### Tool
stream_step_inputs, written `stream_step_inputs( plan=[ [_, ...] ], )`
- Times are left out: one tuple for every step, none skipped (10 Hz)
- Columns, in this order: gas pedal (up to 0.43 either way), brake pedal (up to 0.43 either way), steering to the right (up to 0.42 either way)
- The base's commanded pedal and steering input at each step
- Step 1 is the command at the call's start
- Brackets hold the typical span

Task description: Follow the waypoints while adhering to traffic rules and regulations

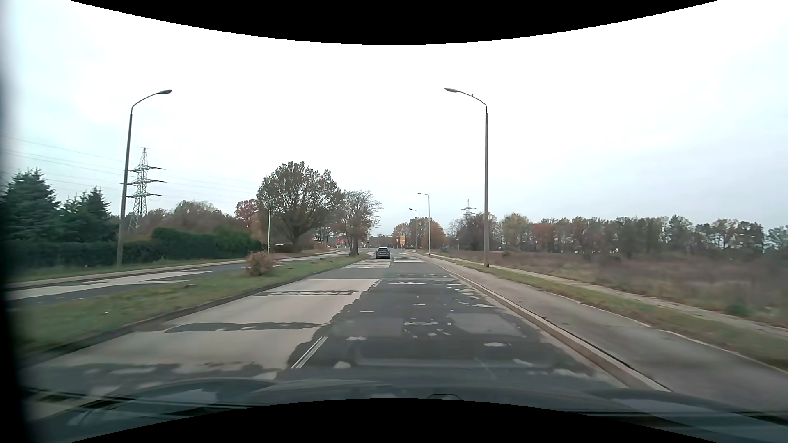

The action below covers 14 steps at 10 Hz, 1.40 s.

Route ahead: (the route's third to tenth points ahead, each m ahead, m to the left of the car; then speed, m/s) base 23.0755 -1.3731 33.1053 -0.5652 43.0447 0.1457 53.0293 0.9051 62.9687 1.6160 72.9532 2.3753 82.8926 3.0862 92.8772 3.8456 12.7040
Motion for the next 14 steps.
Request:
stream_step_inputs(
  plan=[
    [0.138, 0.000, -0.001],
    [0.138, 0.000, -0.001],
    [0.138, 0.000, -0.001],
    [0.138, 0.000, -0.003],
    [0.138, 0.000, -0.003],
    [0.138, 0.000, -0.003],
    [0.138, 0.000, -0.004],
    [0.138, 0.000, -0.003],
    [0.138, 0.000, -0.004],
    [0.138, 0.000, -0.004],
    [0.138, 0.000, -0.004],
    [0.138, 0.000, -0.004],
    [0.138, 0.000, -0.005],
    [0.138, 0.000, -0.005]
  ],
)
